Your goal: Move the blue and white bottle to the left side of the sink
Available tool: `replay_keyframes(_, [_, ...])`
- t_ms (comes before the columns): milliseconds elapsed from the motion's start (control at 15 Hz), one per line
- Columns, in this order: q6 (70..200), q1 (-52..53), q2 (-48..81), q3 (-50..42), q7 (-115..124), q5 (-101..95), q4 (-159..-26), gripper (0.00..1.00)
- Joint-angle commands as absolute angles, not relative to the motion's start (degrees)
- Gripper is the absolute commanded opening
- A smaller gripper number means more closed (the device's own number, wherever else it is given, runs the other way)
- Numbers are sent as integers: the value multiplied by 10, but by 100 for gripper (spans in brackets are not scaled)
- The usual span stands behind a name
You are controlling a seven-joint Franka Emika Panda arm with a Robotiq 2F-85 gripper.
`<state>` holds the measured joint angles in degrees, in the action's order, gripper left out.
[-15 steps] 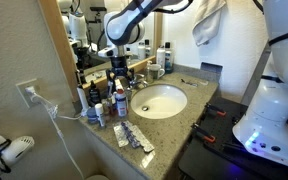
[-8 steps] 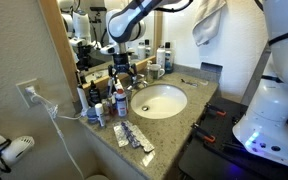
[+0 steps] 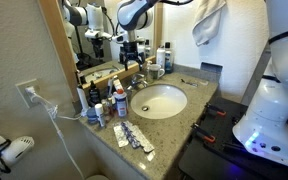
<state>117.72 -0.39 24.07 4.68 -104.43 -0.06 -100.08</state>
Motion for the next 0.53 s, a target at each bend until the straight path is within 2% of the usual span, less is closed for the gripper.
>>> replay_keyframes(0, [1153, -23, 207, 36, -1014, -1, -1015, 100])
replay_keyframes(467, [1136, -62, 174, 5, -971, 5, -1029, 100])
